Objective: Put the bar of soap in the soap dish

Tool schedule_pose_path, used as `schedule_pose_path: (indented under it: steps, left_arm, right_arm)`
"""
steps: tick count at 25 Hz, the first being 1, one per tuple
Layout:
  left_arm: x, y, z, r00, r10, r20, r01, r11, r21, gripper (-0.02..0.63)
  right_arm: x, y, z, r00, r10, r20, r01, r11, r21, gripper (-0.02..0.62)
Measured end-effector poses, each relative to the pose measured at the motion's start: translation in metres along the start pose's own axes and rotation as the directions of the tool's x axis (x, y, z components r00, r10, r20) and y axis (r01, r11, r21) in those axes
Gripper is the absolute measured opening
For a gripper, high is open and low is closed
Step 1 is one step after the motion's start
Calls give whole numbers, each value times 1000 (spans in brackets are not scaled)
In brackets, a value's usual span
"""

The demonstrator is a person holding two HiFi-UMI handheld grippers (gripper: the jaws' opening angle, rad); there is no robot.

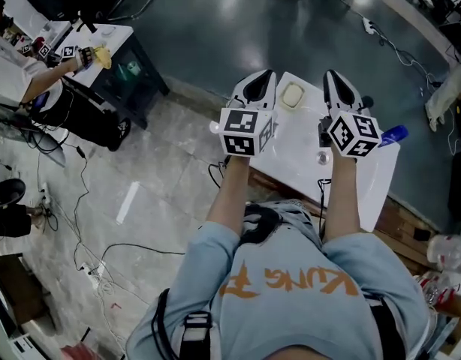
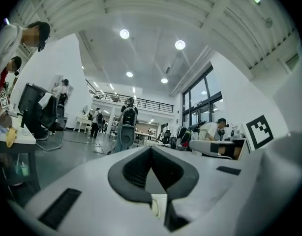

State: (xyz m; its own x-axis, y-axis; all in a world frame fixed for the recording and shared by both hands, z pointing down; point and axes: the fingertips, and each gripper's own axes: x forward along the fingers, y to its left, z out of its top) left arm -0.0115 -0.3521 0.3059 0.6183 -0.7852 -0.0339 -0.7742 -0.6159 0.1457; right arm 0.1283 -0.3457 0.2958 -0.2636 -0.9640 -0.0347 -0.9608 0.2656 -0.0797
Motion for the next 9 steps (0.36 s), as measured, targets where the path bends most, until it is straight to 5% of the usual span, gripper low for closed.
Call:
schedule_pose_path:
  steps: [9]
  left_arm:
    - [5, 12, 6, 998, 62, 8, -62, 998, -15, 21]
  right_arm:
    - [13, 2, 7, 999, 43, -1, -43, 999, -16, 31]
